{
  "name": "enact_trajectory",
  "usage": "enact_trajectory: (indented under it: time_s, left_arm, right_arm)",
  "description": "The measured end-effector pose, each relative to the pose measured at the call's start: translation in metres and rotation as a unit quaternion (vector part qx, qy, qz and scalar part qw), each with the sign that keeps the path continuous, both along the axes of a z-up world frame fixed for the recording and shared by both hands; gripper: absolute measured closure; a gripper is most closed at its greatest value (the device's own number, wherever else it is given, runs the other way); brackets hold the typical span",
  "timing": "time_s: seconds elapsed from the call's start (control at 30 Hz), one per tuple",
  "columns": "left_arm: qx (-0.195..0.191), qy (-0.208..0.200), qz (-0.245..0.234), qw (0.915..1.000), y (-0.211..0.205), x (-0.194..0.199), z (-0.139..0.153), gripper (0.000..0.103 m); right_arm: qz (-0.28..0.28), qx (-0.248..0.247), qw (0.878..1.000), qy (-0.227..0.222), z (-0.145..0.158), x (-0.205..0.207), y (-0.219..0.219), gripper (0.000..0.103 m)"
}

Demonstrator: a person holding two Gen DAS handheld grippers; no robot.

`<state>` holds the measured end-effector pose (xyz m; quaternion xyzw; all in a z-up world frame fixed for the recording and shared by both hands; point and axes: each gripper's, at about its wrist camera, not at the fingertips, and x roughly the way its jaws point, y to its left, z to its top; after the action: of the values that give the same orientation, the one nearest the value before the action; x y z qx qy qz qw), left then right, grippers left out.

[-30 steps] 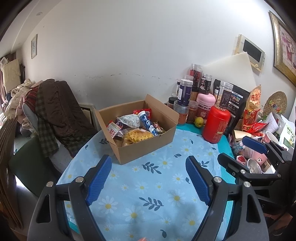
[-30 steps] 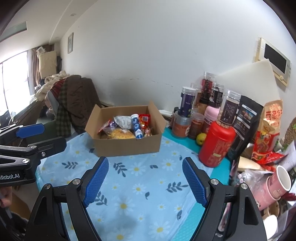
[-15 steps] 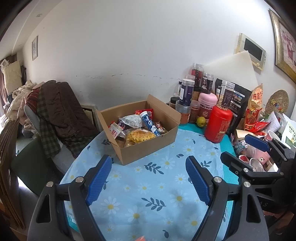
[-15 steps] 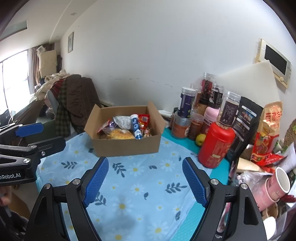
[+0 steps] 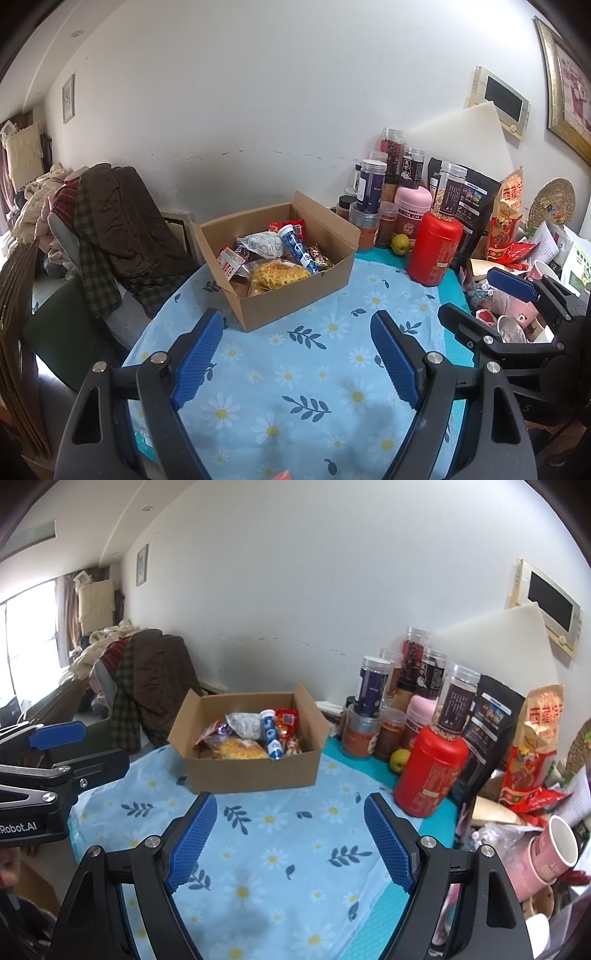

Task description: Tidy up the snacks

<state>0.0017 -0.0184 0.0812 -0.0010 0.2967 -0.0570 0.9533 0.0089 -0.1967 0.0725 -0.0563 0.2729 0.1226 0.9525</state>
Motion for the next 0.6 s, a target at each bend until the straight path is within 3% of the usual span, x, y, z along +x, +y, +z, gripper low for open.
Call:
enact_trajectory:
  time_s: [0.6]
  left_arm:
    - [0.007,0.005,0.008,0.9999,0.0066,0.0081,0.0002,0.020]
  right_arm:
    - [-0.001,-0.006,1.000,-0.002,-0.0004,0.0058,-0.0017,0.020]
